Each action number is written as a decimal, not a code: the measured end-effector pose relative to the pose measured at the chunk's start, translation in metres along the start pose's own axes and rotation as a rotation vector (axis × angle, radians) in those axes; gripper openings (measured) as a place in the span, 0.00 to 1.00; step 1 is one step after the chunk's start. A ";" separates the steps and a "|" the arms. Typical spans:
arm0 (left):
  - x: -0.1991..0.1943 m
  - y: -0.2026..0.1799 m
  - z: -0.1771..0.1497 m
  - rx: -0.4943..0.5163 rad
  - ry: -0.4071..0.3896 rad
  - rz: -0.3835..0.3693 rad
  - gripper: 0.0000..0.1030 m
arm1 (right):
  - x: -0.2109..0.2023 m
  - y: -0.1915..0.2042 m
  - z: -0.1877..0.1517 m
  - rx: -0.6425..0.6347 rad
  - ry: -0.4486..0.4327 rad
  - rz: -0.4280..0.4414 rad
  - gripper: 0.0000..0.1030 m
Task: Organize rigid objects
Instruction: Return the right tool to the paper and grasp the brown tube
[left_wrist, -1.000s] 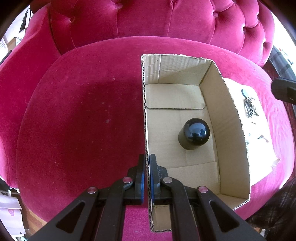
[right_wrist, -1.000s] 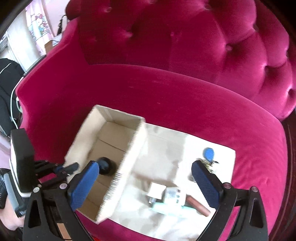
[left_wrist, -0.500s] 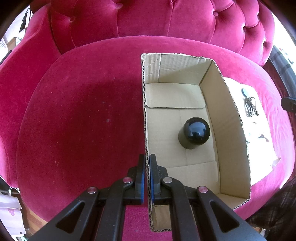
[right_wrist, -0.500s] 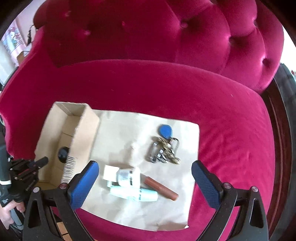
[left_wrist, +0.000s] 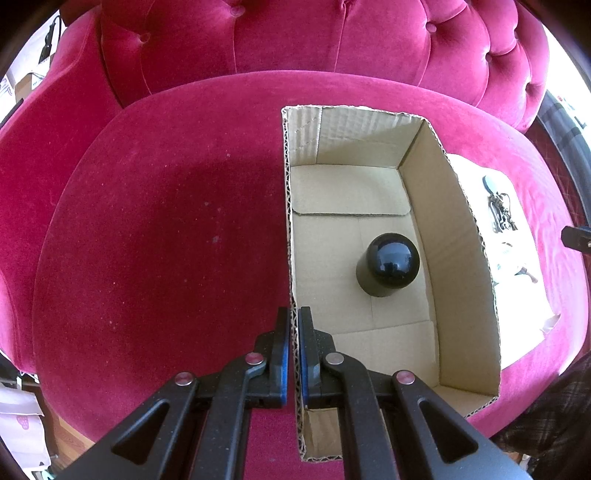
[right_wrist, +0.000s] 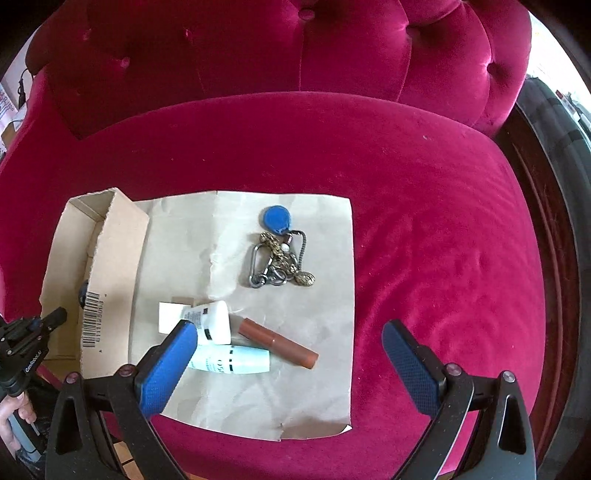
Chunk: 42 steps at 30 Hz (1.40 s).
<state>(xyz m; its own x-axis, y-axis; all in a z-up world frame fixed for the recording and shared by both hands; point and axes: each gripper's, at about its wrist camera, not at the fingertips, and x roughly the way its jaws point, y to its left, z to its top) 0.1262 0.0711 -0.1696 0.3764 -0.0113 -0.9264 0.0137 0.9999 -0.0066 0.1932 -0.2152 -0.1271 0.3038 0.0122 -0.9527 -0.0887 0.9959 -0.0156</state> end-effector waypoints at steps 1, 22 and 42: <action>0.000 0.000 0.001 0.000 0.000 0.000 0.04 | 0.003 -0.001 -0.001 0.003 0.010 -0.005 0.99; 0.000 0.001 0.001 -0.004 0.002 -0.001 0.04 | 0.063 -0.009 -0.021 -0.121 0.226 -0.130 0.99; 0.003 0.004 0.004 -0.008 0.011 -0.008 0.04 | 0.091 -0.002 -0.022 -0.314 0.260 -0.097 0.77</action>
<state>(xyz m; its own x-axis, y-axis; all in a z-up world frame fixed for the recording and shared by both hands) 0.1307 0.0747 -0.1712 0.3659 -0.0188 -0.9305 0.0087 0.9998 -0.0169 0.1996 -0.2179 -0.2204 0.0793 -0.1432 -0.9865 -0.3684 0.9154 -0.1625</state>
